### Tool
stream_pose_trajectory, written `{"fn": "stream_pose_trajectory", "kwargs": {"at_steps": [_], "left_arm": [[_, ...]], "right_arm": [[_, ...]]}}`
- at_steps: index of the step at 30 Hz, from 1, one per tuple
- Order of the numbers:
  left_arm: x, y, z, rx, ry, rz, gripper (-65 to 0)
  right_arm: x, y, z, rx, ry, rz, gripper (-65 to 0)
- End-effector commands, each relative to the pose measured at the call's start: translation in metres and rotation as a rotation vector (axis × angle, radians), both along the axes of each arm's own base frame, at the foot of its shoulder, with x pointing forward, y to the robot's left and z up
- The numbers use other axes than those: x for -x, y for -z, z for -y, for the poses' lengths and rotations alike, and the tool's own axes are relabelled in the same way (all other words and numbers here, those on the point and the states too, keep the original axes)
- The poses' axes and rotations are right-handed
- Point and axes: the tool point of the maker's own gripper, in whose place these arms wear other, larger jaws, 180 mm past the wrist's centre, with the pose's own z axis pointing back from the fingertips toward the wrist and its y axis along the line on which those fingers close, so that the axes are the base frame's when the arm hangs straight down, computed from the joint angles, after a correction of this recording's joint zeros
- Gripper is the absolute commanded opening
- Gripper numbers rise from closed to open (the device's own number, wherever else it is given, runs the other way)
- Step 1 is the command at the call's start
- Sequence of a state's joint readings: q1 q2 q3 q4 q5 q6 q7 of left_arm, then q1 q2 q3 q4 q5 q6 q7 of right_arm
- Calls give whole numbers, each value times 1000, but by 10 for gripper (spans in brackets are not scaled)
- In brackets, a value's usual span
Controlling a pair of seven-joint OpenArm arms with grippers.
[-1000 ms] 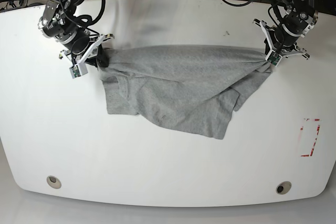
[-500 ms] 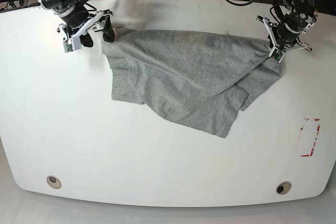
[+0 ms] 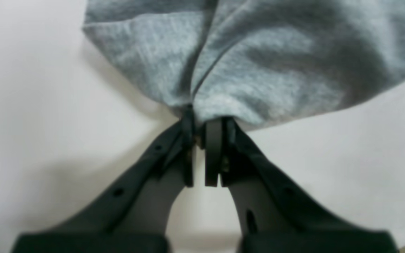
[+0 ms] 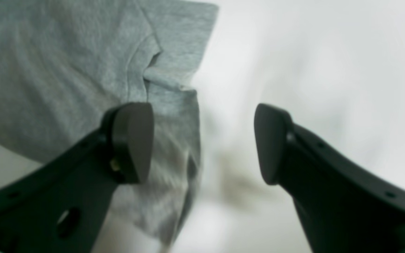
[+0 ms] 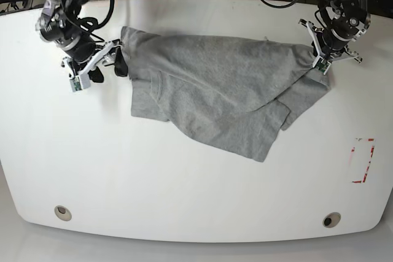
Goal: Fold the T-shirt properly
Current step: 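Lay the stretched shirt flat on the table with both grippers, then regrasp the shirt edge with the right gripper beside its previous hold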
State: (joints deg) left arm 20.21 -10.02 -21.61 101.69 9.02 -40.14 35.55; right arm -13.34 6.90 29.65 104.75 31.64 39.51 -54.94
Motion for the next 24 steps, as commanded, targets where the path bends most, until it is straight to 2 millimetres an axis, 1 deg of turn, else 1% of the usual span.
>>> {"fn": "stream_pose_trajectory", "kwargs": {"at_steps": [1,5,6,11,14,17,23,24], "left_arm": [[-8,-14,-2,-13,10,46,-650],[-12,-20,-1,-18,16,66,-650],[-14,-25,0,-24,21,79,-650],[-16,-29,0,-31,23,90,-650],[-15,-30,1,-32,25,93,-650],[-15,-29,0,-32,24,90,-650],[-15,-29,0,-31,24,88,-650],[-15,-29,0,-31,24,88,-650]], "right_arm": [[-32,-17,-14,-7,-57,74,-220],[-57,-7,-23,12,-86,47,-220],[-65,-4,-28,18,-104,38,-220],[-81,13,-54,-23,-176,-17,-220],[-81,24,-66,-41,-207,-52,-220],[-79,30,-74,-48,-228,-73,-220],[-76,32,-89,-47,-277,-79,-220],[-75,32,-96,-58,-285,-79,-220]]}}
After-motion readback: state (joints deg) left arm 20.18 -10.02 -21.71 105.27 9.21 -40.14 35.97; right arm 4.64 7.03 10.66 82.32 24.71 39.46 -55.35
